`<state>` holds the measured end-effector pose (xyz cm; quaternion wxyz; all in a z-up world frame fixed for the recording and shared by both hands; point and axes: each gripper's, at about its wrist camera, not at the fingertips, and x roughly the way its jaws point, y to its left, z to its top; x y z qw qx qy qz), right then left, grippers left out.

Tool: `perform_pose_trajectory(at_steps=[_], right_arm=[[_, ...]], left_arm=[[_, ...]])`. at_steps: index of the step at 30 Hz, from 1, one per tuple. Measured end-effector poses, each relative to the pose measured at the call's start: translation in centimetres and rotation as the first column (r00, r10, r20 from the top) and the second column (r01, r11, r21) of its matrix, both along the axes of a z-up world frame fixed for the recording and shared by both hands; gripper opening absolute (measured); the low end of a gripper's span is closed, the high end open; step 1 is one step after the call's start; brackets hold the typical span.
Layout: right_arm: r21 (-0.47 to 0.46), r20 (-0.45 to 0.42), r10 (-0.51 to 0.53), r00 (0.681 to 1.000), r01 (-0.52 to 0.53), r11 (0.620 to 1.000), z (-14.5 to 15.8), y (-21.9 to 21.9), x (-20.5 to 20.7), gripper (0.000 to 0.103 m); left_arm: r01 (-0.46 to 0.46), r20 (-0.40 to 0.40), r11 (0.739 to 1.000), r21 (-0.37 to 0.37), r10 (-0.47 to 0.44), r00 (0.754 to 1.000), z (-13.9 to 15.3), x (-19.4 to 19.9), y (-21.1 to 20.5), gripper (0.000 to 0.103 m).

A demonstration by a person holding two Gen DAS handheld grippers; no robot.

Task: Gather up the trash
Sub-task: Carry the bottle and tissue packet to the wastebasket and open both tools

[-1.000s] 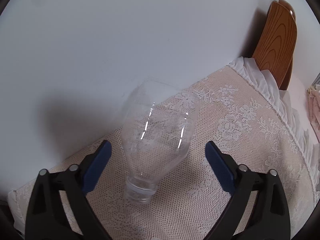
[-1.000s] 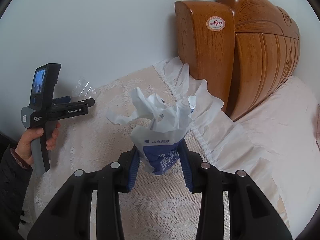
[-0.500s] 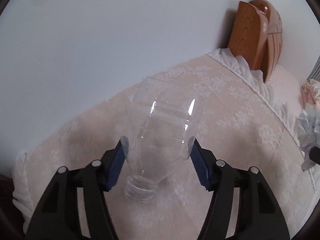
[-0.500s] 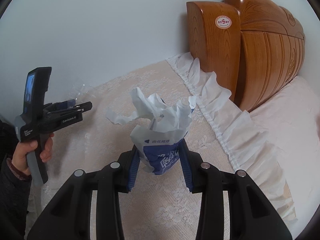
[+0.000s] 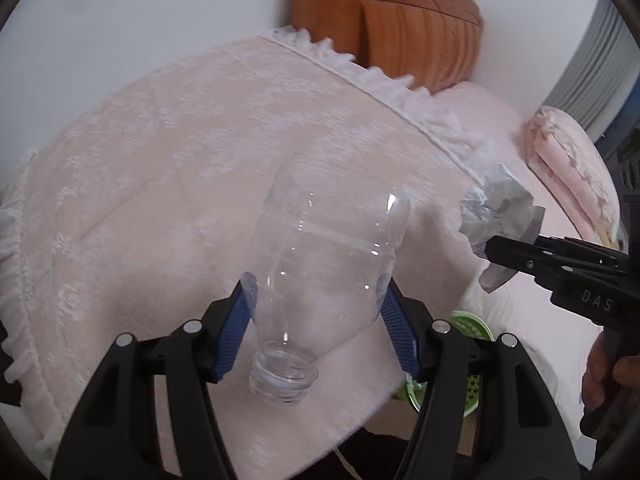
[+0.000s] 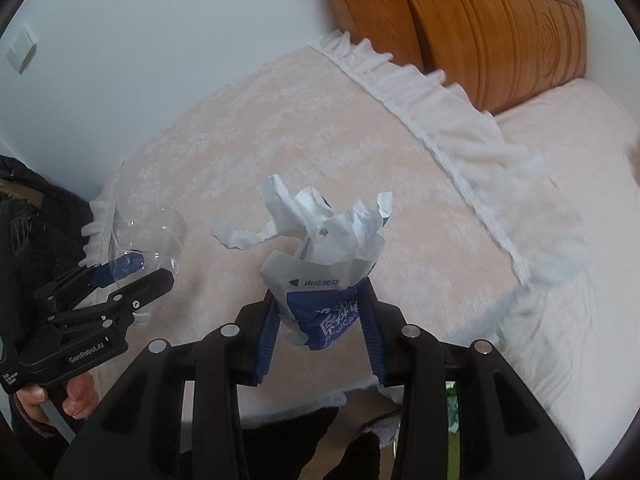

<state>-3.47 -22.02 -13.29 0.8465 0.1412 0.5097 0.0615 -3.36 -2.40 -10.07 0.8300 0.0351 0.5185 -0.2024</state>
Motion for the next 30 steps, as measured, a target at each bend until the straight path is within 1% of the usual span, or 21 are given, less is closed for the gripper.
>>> perform_pose_trajectory(at_steps=[2, 5, 7, 9, 12, 14, 17, 18, 19, 20, 22, 24, 26, 28, 30], right_arm=[[-0.019, -0.017, -0.025, 1.0, 0.025, 1.0, -0.5, -1.2, -3.2, 0.038], [-0.061, -0.04, -0.081, 0.996, 0.078, 0.995, -1.2, -3.8, -8.0, 0.038], [-0.07, -0.052, -0.141, 0.989, 0.137, 0.988, -1.6, -6.1, -11.2, 0.038], [-0.083, -0.055, -0.207, 0.977, 0.202, 0.976, -2.1, -8.3, -14.4, 0.038], [-0.087, -0.055, -0.334, 0.941, 0.329, 0.94, -2.6, -11.7, -19.2, 0.038], [-0.083, -0.051, -0.402, 0.914, 0.397, 0.914, -2.8, -13.3, -21.6, 0.038], [-0.081, -0.035, -0.506, 0.862, 0.502, 0.861, -2.8, -14.7, -25.1, 0.039], [-0.076, -0.03, -0.542, 0.84, 0.539, 0.839, -2.8, -15.0, -26.2, 0.039], [-0.073, -0.028, -0.565, 0.824, 0.562, 0.824, -2.9, -15.2, -27.0, 0.039], [-0.068, -0.025, -0.599, 0.8, 0.596, 0.8, -3.1, -15.5, -28.1, 0.039], [-0.056, -0.027, -0.651, 0.758, 0.65, 0.758, -3.5, -15.8, -29.8, 0.04], [-0.035, -0.043, -0.703, 0.71, 0.702, 0.711, -4.2, -15.8, -31.1, 0.04], [-0.012, -0.054, -0.734, 0.677, 0.734, 0.679, -4.7, -15.7, -31.8, 0.04], [-0.007, -0.068, -0.755, 0.653, 0.756, 0.654, -5.3, -15.5, -32.1, 0.04], [-0.009, -0.073, -0.766, 0.639, 0.767, 0.641, -5.3, -15.6, -32.4, 0.04]], left_arm=[[0.068, -0.015, 0.998, -0.009, -0.068, 0.998, -0.2, -2.4, -2.4, 0.06], [0.161, -0.021, 0.987, 0.011, -0.161, 0.987, -0.7, -4.6, -6.6, 0.06], [0.239, -0.019, 0.971, 0.019, -0.238, 0.971, -0.9, -6.0, -9.7, 0.06], [0.325, -0.004, 0.945, 0.042, -0.325, 0.946, -1.2, -7.2, -13.0, 0.06], [0.455, -0.025, 0.889, 0.054, -0.454, 0.891, -2.2, -9.3, -17.6, 0.06], [0.536, -0.042, 0.842, 0.065, -0.534, 0.844, -3.0, -10.7, -20.5, 0.06], [0.652, -0.048, 0.753, 0.091, -0.651, 0.758, -3.9, -13.1, -24.6, 0.06], [0.684, -0.052, 0.724, 0.092, -0.683, 0.729, -4.1, -13.9, -25.6, 0.06], [0.714, -0.057, 0.694, 0.092, -0.712, 0.7, -4.3, -14.5, -26.6, 0.06], [0.741, -0.059, 0.665, 0.095, -0.739, 0.671, -4.6, -15.2, -27.5, 0.06], [0.783, -0.063, 0.613, 0.106, -0.782, 0.62, -4.9, -16.3, -28.8, 0.06], [0.811, -0.074, 0.574, 0.113, -0.809, 0.583, -5.3, -16.7, -29.6, 0.06], [0.83, -0.082, 0.545, 0.123, -0.827, 0.555, -5.8, -16.7, -30.2, 0.06], [0.841, -0.11, 0.524, 0.133, -0.836, 0.538, -6.6, -16.6, -30.4, 0.06], [0.849, -0.148, 0.513, 0.126, -0.837, 0.527, -7.9, -16.4, -30.6, 0.06]])
